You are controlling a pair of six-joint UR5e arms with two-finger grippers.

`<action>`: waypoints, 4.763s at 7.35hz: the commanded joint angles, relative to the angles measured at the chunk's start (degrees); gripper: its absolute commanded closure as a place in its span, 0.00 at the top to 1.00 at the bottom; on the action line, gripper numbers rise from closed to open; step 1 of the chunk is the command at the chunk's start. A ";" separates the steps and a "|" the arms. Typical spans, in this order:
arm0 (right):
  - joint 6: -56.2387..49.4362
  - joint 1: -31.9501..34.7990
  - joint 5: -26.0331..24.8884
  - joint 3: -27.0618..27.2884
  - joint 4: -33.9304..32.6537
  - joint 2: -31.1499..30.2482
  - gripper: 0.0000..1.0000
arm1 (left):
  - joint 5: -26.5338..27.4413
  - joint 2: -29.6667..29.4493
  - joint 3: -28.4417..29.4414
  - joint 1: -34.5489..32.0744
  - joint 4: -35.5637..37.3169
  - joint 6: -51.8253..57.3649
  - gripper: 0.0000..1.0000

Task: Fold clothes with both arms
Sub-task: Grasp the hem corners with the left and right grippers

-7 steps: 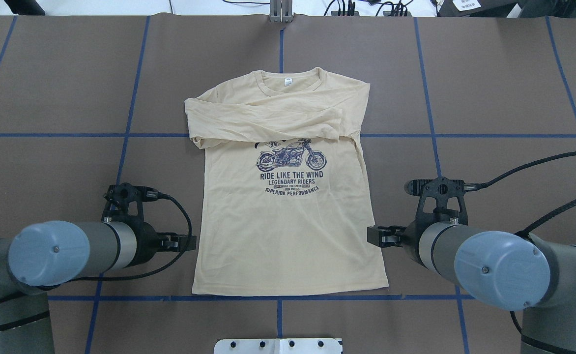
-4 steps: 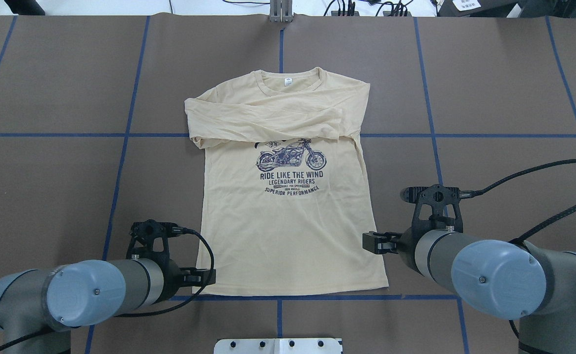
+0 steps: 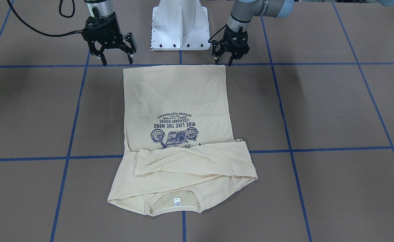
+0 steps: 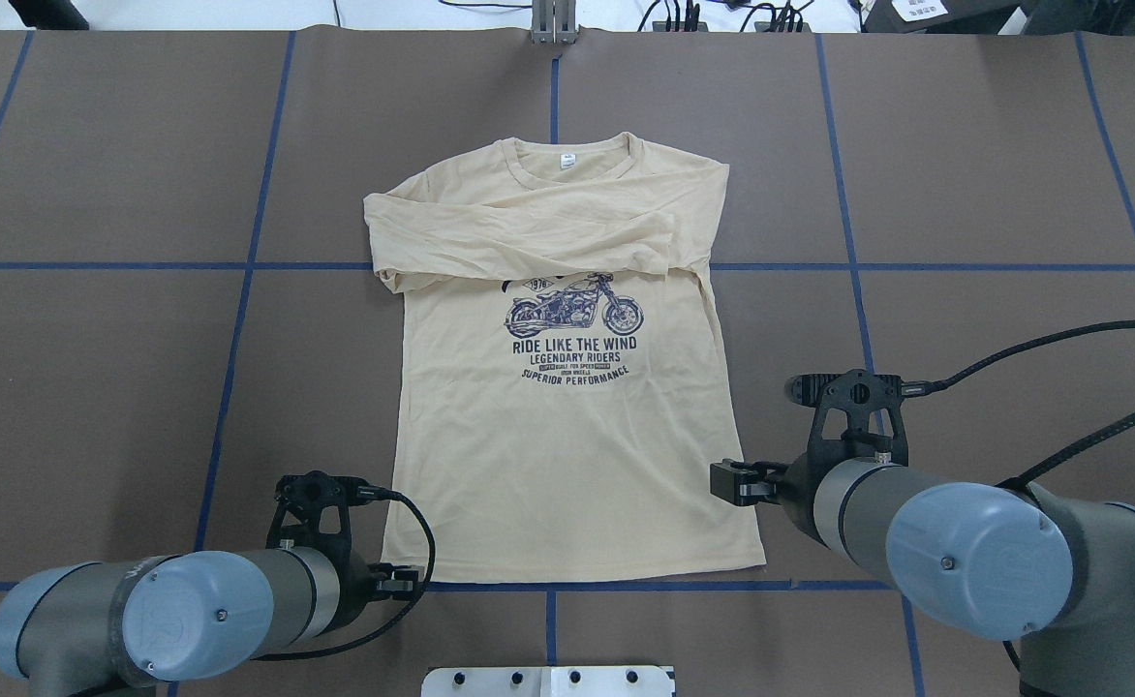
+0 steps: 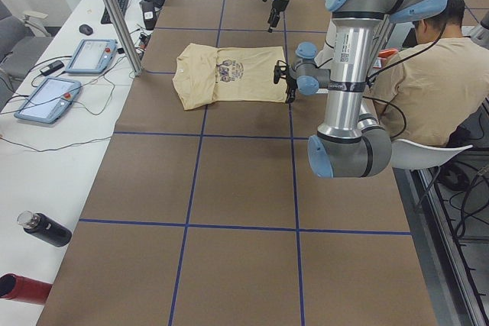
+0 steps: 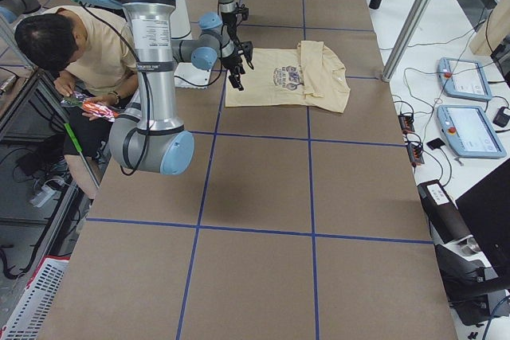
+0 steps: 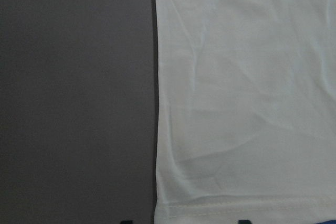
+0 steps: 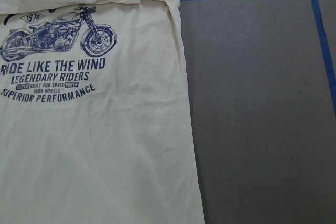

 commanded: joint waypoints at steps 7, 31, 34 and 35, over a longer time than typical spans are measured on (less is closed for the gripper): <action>0.00 -1.19 -1.74 -0.83 -0.01 0.09 0.99 | -0.27 -0.80 1.30 -0.09 0.05 0.25 0.50; 7.38 -9.01 -4.81 -10.49 11.95 -3.35 0.64 | 2.36 -1.33 0.77 -0.61 -0.13 -0.10 0.00; 7.65 -10.16 -6.75 -11.82 11.95 -2.99 0.62 | 2.71 -1.33 0.77 -0.61 -0.13 -0.10 0.00; 7.65 -10.51 -7.36 -11.82 11.95 -2.99 0.61 | 2.72 -1.33 0.77 -0.61 -0.13 -0.10 0.00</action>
